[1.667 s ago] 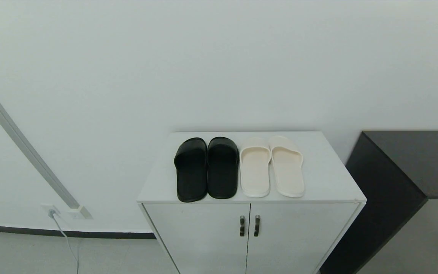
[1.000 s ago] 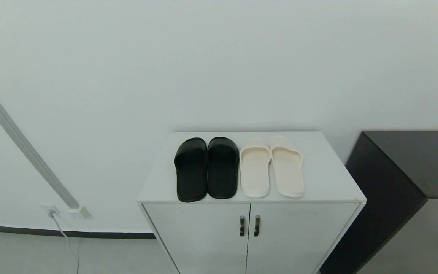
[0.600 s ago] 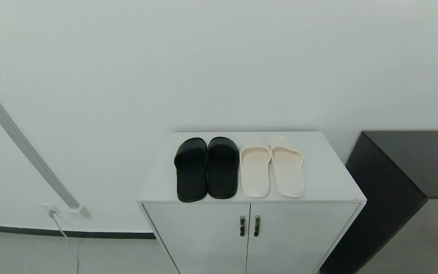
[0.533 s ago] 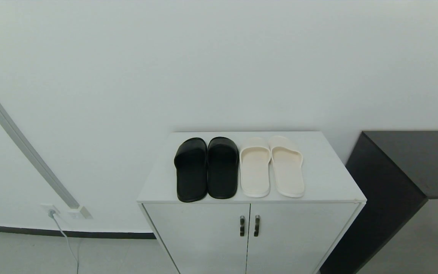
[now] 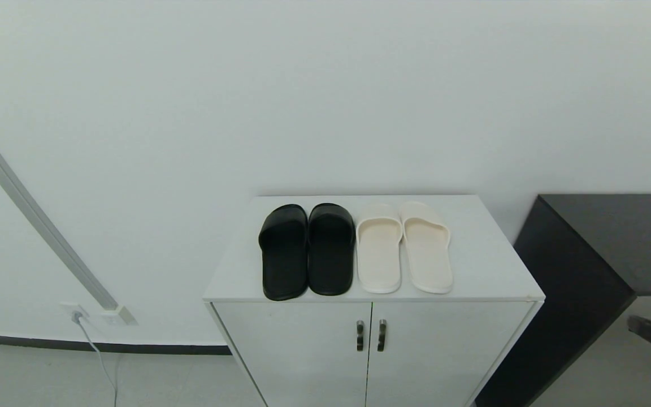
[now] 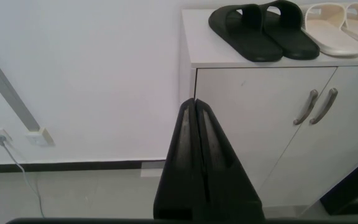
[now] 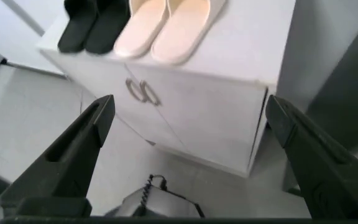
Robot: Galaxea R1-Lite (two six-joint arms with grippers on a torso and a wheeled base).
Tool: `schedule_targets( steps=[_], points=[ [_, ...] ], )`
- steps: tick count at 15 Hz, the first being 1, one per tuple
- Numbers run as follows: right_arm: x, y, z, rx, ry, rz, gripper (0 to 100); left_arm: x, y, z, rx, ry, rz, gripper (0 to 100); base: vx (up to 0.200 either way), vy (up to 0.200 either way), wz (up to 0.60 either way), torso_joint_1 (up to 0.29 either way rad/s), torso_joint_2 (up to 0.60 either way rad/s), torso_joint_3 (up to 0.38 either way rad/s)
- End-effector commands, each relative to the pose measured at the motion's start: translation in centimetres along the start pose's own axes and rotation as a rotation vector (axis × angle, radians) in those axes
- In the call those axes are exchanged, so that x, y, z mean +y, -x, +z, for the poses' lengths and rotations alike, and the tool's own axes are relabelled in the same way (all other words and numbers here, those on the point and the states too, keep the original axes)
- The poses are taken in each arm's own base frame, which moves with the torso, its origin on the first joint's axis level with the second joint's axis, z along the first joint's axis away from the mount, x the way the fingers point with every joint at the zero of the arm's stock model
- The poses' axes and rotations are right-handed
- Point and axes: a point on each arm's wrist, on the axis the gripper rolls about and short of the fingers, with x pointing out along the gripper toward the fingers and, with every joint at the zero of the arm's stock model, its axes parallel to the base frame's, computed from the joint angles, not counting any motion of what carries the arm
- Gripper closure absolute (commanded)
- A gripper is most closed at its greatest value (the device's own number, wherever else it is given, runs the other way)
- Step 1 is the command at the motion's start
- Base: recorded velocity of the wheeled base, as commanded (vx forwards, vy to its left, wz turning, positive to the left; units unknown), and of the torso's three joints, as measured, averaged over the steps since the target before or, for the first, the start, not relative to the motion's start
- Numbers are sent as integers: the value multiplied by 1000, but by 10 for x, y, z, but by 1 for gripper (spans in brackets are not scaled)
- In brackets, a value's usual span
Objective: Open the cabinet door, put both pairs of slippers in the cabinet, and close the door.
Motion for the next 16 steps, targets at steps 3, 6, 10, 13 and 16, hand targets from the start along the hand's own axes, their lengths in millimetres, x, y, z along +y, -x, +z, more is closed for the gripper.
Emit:
schedule_targets(
  steps=[3,6,10,13,16],
  points=[
    [44,-95,11,12,27,-11,0,0,0,0,0,0,0,100,0,0,0,0,0,0],
    [71,-137,13,-5,54,-84,0,0,0,0,0,2,0,100,0,0,0,0,0,0],
    [98,-177,20,-56,52,-145,0,0,0,0,0,2,0,100,0,0,0,0,0,0],
    [111,-211,15,-62,42,-207,0,0,0,0,0,0,0,100,0,0,0,0,0,0],
    [118,-238,9,-78,42,-262,0,0,0,0,1,0,0,100,0,0,0,0,0,0]
  ],
)
